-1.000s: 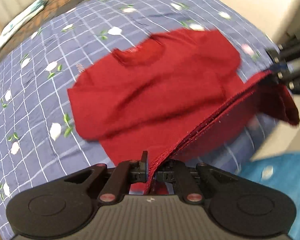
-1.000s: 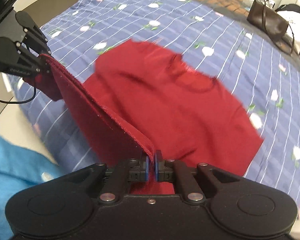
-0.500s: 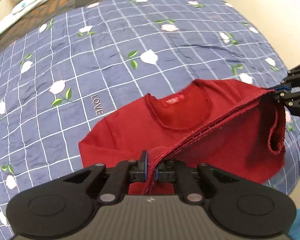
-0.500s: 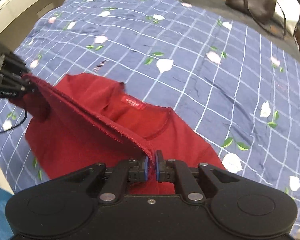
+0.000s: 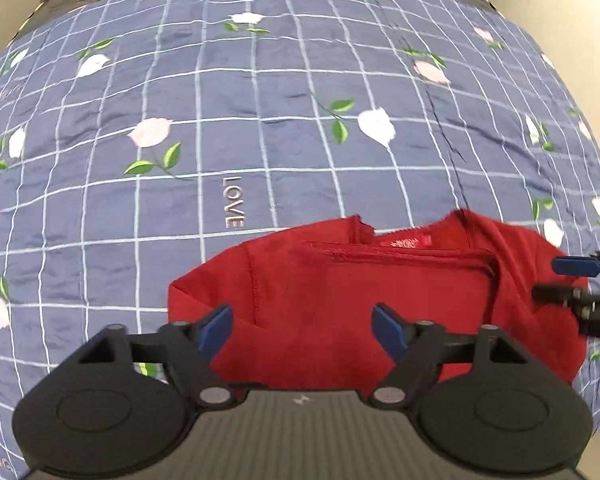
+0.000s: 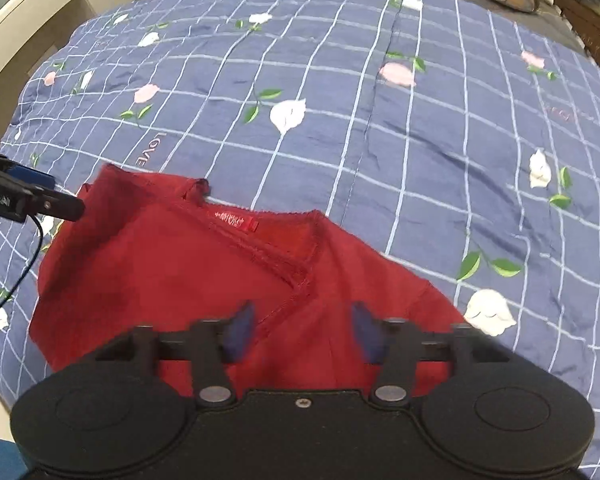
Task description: Fold small clothes
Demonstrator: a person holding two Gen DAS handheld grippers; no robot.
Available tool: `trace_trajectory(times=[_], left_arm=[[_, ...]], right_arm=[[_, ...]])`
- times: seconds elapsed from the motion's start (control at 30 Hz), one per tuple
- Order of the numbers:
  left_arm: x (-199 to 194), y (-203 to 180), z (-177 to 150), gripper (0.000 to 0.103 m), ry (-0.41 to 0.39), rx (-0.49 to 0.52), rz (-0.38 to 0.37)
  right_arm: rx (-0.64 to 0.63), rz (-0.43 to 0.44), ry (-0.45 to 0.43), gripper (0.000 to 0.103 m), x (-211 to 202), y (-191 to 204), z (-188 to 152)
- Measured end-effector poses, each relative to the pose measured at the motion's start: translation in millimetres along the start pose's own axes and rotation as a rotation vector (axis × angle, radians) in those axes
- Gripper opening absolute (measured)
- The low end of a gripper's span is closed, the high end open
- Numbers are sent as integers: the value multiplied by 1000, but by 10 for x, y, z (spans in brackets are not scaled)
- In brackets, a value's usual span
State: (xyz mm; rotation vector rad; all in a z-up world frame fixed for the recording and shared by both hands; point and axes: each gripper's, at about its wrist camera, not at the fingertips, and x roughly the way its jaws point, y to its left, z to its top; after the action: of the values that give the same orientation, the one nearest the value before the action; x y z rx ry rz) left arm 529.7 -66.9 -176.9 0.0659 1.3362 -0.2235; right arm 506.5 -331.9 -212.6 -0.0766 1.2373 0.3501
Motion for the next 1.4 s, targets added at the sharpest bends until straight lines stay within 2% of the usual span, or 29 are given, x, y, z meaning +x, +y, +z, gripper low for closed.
trace_trajectory(times=[0.1, 0.2, 0.37, 0.47, 0.57, 0.63, 0.67, 0.7, 0.73, 0.93, 1.03, 1.3, 1.37, 1.4], left_arm=[[-63, 121, -59, 94, -36, -52, 29], [-52, 227, -181, 96, -49, -93, 48], [171, 306, -450, 95, 49, -154, 98], [245, 294, -657, 95, 89, -204, 115], [255, 273, -841, 95, 108, -239, 118], [238, 245, -938, 95, 115, -255, 130], [221, 236, -994, 95, 118, -266, 133], [212, 230, -1028, 95, 120, -277, 134], [197, 226, -1061, 95, 121, -289, 131], [33, 232, -1162, 95, 89, -339, 119], [-19, 215, -1183, 95, 79, -340, 116], [-220, 189, -1354, 95, 62, -325, 109], [-284, 196, -1421, 95, 58, -324, 111], [-318, 204, -1464, 95, 57, -328, 113]], right_arm=[[-13, -28, -42, 82, -62, 42, -66], [-62, -40, -60, 86, -76, 157, -242], [-195, -56, -3, 85, 53, 466, -671], [-291, -84, 33, 79, 164, 626, -880], [-333, -135, 52, 63, 277, 652, -968], [-313, -163, 54, 37, 324, 592, -952], [-291, -163, 54, 29, 333, 541, -920], [-259, -154, 46, 12, 321, 479, -875], [-229, -150, 37, 5, 296, 418, -827], [-29, -211, -101, 4, -67, -105, -503], [58, -243, -124, 4, -172, -400, -433], [117, -269, -21, 4, 59, -682, -529], [173, -258, 4, 7, 103, -717, -567], [189, -262, -3, 13, 105, -725, -581]])
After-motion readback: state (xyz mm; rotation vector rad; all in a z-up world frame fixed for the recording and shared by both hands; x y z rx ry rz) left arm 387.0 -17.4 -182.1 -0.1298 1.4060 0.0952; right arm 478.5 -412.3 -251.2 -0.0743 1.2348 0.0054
